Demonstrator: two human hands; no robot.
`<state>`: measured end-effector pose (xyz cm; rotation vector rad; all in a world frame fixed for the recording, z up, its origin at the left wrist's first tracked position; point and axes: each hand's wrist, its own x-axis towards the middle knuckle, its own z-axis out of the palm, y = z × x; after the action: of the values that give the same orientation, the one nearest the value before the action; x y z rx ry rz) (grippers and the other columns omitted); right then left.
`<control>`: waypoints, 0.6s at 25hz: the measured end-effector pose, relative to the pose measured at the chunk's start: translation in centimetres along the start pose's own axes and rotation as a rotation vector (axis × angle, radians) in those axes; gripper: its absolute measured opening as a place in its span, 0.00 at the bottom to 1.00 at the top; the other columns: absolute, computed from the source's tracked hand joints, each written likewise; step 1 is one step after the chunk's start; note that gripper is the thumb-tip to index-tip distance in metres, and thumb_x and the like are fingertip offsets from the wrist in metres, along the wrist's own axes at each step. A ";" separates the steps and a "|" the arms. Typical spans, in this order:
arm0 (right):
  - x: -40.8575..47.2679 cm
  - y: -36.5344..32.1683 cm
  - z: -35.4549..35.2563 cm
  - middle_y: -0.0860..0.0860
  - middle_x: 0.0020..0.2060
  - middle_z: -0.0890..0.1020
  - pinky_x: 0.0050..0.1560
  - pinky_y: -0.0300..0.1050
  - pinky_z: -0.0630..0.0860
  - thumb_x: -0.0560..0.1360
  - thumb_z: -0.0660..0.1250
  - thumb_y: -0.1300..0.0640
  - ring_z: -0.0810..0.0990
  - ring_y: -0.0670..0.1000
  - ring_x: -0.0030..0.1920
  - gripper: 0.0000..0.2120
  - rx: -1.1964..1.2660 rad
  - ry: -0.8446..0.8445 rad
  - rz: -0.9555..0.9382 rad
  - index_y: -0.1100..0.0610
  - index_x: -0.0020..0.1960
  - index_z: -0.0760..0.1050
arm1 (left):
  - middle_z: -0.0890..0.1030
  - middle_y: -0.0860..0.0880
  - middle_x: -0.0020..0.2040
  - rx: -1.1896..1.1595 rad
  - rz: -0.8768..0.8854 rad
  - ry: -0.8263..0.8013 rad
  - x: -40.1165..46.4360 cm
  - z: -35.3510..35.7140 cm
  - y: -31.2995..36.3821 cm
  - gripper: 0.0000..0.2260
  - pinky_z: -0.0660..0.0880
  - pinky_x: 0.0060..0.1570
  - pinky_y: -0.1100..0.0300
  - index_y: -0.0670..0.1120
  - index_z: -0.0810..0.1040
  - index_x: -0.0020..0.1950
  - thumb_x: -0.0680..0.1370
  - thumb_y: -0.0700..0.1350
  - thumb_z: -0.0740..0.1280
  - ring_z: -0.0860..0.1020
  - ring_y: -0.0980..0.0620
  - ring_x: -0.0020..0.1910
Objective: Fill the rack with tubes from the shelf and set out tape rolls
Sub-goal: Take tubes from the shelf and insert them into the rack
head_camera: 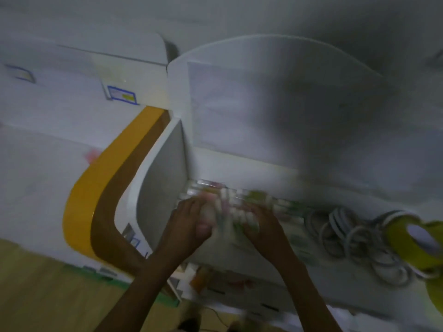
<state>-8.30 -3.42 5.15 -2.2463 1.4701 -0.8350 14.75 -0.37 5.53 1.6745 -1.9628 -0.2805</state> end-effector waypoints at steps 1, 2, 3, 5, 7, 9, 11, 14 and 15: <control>0.2 0.0 0.2 0.53 0.55 0.81 0.57 0.42 0.69 0.76 0.65 0.55 0.76 0.53 0.55 0.13 -0.003 0.006 -0.040 0.55 0.60 0.76 | 0.78 0.48 0.58 0.010 -0.029 0.020 -0.5 0.0 0.1 0.29 0.72 0.54 0.55 0.49 0.74 0.64 0.65 0.52 0.73 0.74 0.49 0.56; 0.3 0.1 0.4 0.53 0.53 0.81 0.57 0.43 0.70 0.79 0.61 0.52 0.77 0.53 0.54 0.12 -0.003 0.007 -0.076 0.55 0.59 0.77 | 0.79 0.47 0.57 0.023 -0.060 0.035 -1.0 -0.1 0.5 0.27 0.73 0.52 0.55 0.48 0.74 0.63 0.65 0.52 0.72 0.75 0.47 0.54; 0.4 0.0 0.6 0.52 0.52 0.81 0.57 0.44 0.71 0.80 0.57 0.50 0.77 0.53 0.54 0.15 0.000 0.003 -0.093 0.55 0.58 0.77 | 0.79 0.46 0.56 0.031 -0.095 0.037 -1.4 0.0 0.6 0.26 0.74 0.51 0.54 0.47 0.75 0.61 0.65 0.54 0.69 0.76 0.46 0.53; 0.4 0.6 1.0 0.50 0.55 0.80 0.61 0.46 0.71 0.81 0.52 0.46 0.77 0.52 0.57 0.19 0.009 -0.046 -0.114 0.54 0.61 0.76 | 0.80 0.47 0.55 0.074 -0.126 0.033 -2.3 0.3 0.6 0.22 0.76 0.49 0.53 0.47 0.78 0.58 0.67 0.56 0.65 0.75 0.47 0.53; 0.5 1.1 1.0 0.48 0.60 0.78 0.65 0.41 0.67 0.80 0.53 0.46 0.75 0.49 0.61 0.19 0.030 -0.100 -0.106 0.52 0.65 0.73 | 0.80 0.48 0.54 0.112 -0.127 0.012 -3.0 0.7 0.4 0.18 0.76 0.47 0.52 0.49 0.80 0.54 0.69 0.56 0.62 0.75 0.48 0.53; 0.5 1.3 1.0 0.48 0.61 0.78 0.66 0.36 0.63 0.79 0.55 0.46 0.74 0.48 0.62 0.19 0.045 -0.131 -0.094 0.51 0.66 0.72 | 0.80 0.48 0.52 0.141 -0.130 0.007 -3.2 1.1 0.1 0.15 0.77 0.46 0.50 0.49 0.80 0.52 0.71 0.53 0.64 0.75 0.47 0.52; 0.3 1.0 0.8 0.49 0.62 0.77 0.65 0.39 0.65 0.78 0.58 0.48 0.73 0.48 0.62 0.19 0.073 -0.160 -0.068 0.51 0.66 0.72 | 0.80 0.47 0.51 0.154 -0.115 0.015 -3.2 1.4 -0.1 0.11 0.77 0.47 0.49 0.48 0.81 0.51 0.71 0.49 0.71 0.75 0.47 0.52; 0.2 0.5 0.8 0.50 0.64 0.76 0.66 0.43 0.64 0.76 0.63 0.53 0.72 0.51 0.64 0.19 0.073 -0.190 -0.017 0.52 0.67 0.71 | 0.79 0.48 0.51 0.159 -0.055 0.032 -3.0 1.2 -0.5 0.12 0.74 0.48 0.57 0.50 0.82 0.51 0.73 0.53 0.65 0.74 0.51 0.52; 0.2 0.3 0.9 0.51 0.64 0.76 0.67 0.40 0.60 0.76 0.64 0.55 0.71 0.52 0.65 0.19 0.067 -0.202 0.012 0.53 0.67 0.71 | 0.80 0.49 0.52 0.163 -0.013 0.026 -3.1 1.1 -0.6 0.14 0.73 0.48 0.59 0.51 0.81 0.52 0.74 0.56 0.61 0.73 0.52 0.52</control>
<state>-7.86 -3.80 4.37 -2.1984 1.3422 -0.6232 14.97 2.26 3.52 1.7838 -2.0022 -0.1055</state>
